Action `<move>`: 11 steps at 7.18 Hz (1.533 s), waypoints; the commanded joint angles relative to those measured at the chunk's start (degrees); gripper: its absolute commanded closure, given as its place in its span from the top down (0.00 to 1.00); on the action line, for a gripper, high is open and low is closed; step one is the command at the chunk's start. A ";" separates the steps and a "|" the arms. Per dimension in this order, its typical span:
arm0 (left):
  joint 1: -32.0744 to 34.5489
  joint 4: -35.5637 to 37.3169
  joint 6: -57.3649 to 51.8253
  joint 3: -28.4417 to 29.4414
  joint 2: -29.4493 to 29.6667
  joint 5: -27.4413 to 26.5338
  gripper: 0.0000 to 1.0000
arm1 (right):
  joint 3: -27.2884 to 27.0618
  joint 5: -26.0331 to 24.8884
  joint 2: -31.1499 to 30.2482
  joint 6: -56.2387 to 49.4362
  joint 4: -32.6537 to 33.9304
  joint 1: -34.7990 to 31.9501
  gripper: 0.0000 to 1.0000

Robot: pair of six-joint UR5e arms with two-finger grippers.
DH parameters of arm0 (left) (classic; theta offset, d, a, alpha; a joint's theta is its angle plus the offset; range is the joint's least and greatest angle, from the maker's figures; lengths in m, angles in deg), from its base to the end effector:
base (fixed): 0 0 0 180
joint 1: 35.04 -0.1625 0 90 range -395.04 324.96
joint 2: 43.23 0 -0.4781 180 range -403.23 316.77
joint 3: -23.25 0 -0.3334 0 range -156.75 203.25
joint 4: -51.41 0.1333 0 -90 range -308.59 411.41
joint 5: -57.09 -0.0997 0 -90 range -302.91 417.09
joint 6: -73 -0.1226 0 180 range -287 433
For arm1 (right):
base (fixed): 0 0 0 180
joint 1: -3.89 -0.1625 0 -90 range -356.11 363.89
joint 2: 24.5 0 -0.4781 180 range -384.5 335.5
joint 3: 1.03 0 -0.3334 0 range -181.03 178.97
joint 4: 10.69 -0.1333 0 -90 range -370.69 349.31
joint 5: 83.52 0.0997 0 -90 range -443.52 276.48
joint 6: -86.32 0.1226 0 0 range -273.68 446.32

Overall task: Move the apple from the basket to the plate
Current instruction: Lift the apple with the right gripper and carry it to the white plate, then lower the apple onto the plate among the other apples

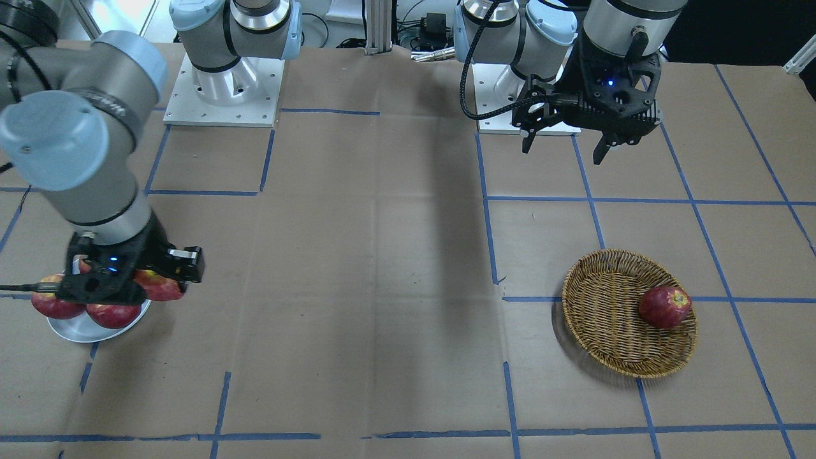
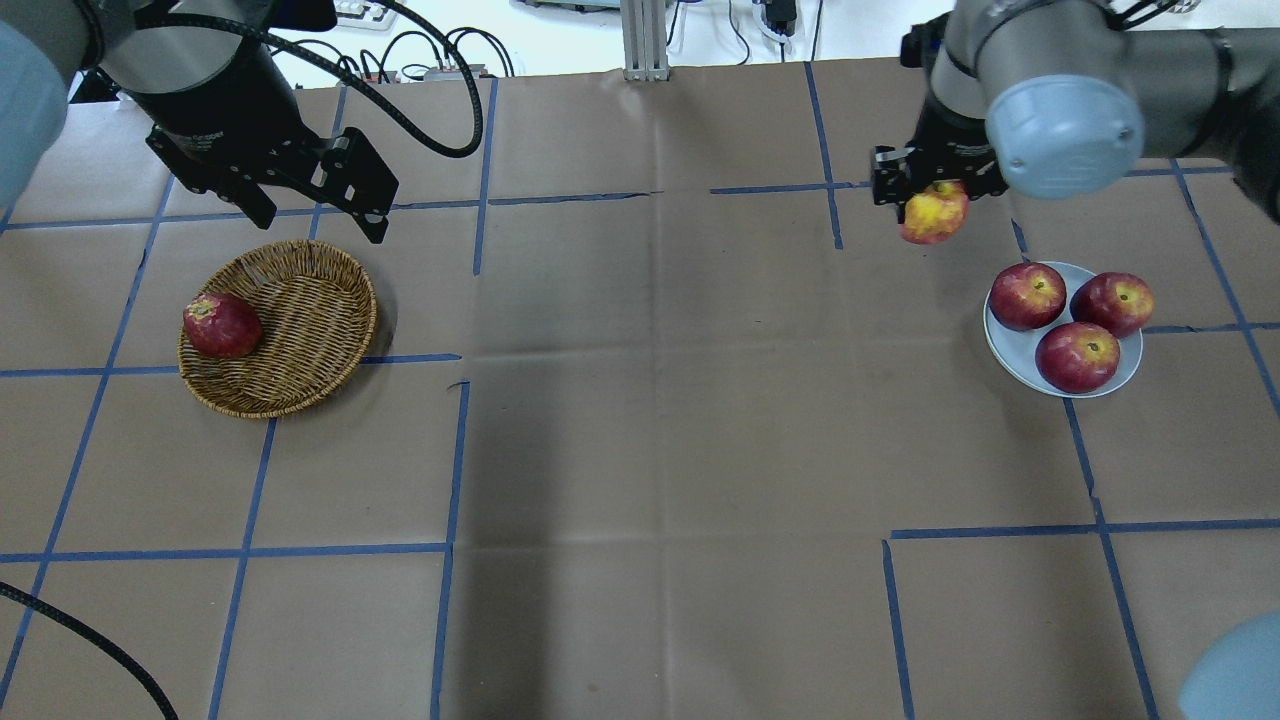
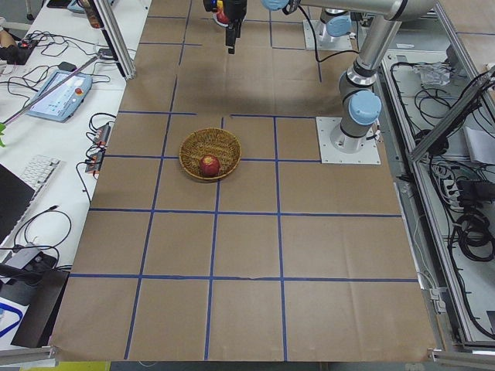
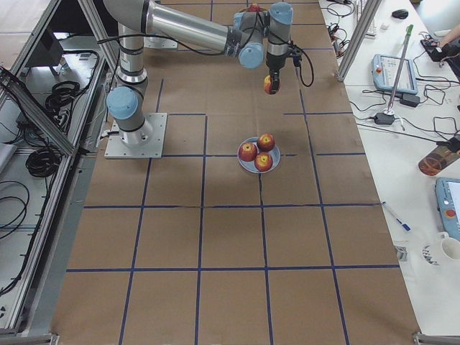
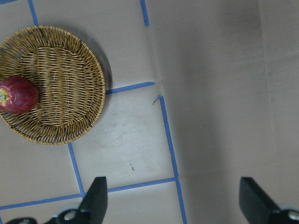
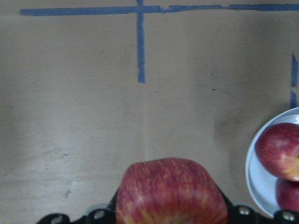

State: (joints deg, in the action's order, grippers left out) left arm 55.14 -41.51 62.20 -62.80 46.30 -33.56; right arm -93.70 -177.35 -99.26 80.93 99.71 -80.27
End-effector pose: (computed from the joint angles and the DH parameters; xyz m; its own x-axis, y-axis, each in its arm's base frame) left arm -0.1333 -0.4309 0.5463 -0.9816 0.1901 -0.0160 0.1905 0.9814 -0.0236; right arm 0.0687 -0.5577 0.4034 -0.9975 0.0106 0.0705 0.0080 0.9993 -0.0370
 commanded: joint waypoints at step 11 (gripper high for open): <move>0.00 0.02 -0.01 0.00 0.03 0.21 0.99 | -15.52 0.67 1.09 -22.29 16.41 18.43 0.40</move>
State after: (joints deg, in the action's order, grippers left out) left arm 55.14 -41.49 62.19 -62.80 46.33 -33.36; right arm -109.12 -176.62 -98.80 58.64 115.06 -61.91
